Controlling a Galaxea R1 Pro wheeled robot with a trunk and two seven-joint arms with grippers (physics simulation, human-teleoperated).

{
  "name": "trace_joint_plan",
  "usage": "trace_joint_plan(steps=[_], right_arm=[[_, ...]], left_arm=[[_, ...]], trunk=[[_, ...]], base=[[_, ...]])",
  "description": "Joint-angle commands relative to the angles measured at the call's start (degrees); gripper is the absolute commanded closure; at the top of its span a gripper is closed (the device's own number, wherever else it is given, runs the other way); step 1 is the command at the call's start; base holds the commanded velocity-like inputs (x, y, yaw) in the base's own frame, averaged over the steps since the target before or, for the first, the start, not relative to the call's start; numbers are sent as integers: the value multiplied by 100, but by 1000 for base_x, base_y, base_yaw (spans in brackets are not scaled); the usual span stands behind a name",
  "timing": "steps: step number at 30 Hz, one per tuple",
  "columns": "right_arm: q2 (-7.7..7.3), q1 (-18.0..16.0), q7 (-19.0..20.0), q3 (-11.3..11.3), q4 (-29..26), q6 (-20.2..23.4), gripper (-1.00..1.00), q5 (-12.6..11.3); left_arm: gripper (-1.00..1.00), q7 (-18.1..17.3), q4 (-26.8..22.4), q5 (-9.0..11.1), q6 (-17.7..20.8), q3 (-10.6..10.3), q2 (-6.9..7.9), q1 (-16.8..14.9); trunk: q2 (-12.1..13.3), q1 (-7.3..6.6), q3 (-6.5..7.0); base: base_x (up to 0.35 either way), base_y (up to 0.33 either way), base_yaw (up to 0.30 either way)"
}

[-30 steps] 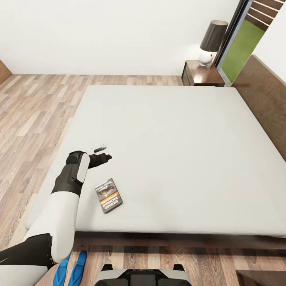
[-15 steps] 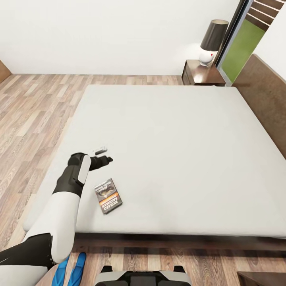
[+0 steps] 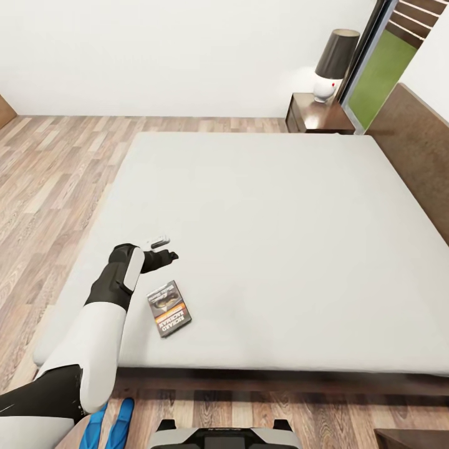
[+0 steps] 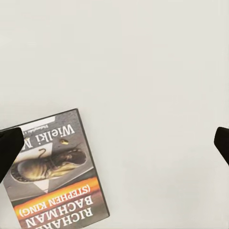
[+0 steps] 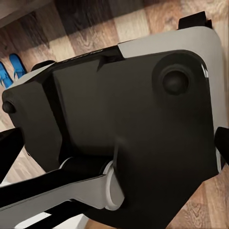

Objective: In the bedroom, move the book from the bed onto either nightstand, and place the two sandals side by side next to the bed.

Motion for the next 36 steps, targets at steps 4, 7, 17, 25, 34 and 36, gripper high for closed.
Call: trace_joint_plan(steps=[4,7,17,25,34,36], right_arm=[[-3,-2,0,14,-18,12,-100,-58],[0,-2,-2,16,-40,16,-100,-58],[-1,-2,-5,21,-306,33,-100,-58],[-8,-2,-19,16,-336,16,-100,-58],[-13,-2,-30,6,-337,11,-100,-58],[-12,-2,-31,5,-337,7,-100,-60]], left_arm=[[-100,45,-3,64,25,19,-1,-1],[-100,42,-3,64,25,22,-1,0],[-100,49,-2,71,25,9,-12,0],[-100,39,-2,80,25,3,-29,45],[-100,34,-2,78,25,2,-33,117],[-100,36,-2,76,25,0,-34,120]], trunk=[[-167,90,-77],[-287,155,-131],[-688,375,-311],[-1009,551,-454],[-1370,749,-616],[-1450,792,-652]], base=[[0,0,0],[0,0,0],[0,0,0],[0,0,0],[0,0,0],[0,0,0]])
